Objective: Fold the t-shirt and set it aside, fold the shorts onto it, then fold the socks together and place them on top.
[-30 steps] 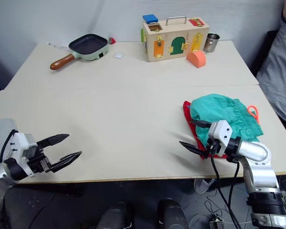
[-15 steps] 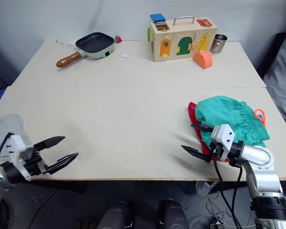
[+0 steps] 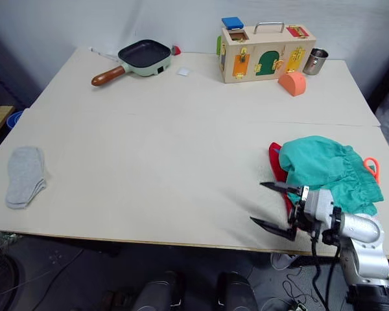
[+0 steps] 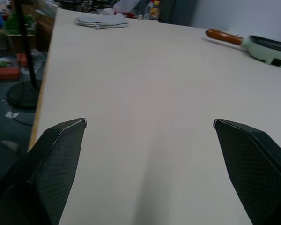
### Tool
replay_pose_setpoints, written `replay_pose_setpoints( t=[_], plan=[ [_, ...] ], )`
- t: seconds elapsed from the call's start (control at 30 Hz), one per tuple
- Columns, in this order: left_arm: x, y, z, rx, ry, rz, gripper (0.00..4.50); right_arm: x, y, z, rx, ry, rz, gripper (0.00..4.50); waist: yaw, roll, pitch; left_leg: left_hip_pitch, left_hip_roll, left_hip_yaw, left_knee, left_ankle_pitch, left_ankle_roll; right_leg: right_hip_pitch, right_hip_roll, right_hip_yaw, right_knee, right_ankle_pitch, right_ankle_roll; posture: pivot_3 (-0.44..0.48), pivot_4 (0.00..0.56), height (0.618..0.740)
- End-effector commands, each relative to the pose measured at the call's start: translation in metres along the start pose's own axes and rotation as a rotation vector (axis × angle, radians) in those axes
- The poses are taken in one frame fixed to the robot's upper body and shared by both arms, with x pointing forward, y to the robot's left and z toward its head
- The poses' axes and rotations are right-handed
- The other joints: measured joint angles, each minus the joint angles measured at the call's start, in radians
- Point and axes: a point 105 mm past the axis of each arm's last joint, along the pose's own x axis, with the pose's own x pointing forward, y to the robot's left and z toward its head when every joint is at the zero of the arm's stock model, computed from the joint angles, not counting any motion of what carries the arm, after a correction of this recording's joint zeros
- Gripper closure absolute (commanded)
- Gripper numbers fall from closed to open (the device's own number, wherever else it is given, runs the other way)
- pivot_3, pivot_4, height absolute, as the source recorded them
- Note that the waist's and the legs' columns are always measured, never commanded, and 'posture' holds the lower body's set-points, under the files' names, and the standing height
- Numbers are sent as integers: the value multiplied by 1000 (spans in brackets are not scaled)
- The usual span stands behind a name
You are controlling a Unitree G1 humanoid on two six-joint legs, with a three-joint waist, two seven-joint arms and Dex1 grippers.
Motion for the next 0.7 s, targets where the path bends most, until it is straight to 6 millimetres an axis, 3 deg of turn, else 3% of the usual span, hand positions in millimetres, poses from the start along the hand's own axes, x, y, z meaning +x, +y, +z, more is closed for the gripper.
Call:
replay_pose_setpoints(
  t=[0.03, 0.17, 0.4, 0.6, 0.7],
  plan=[
    [-15, 12, 0, -49, 30, 76, 0, -3, 2, 14, -50, -38, 21, 55, 2, 0, 0, 0, 0, 0, 0, -2, -4, 0, 0, 1, 0, 0, 0, 0, 150, 740],
    [-3, -4, 28, -54, -38, -2, 0, 16, 4, 23, -47, -104, 47, 55, 3, 0, 0, 0, 1, 0, 0, -3, -5, 0, 0, 3, -1, 0, -1, 0, 150, 740],
    [45, -24, 84, -162, -90, -98, 0, 43, 13, 42, -103, -200, 149, 55, 2, 1, 1, 0, 1, 0, 0, -1, -3, -1, 1, 4, 1, -1, -1, 0, 150, 740],
    [94, -33, 86, -407, 5, -161, 0, 61, 12, 52, -143, -260, 159, 55, -5, 0, 1, 1, -1, 5, -1, -1, -2, -4, 1, 8, 5, 0, -1, 0, 150, 740],
    [105, -34, 69, -496, 130, -139, 0, 67, 9, 58, -161, -278, 158, 55, -11, -3, 1, 1, -1, 9, -1, 1, -5, -6, 1, 12, 6, 0, 1, 0, 150, 740]
  ],
)
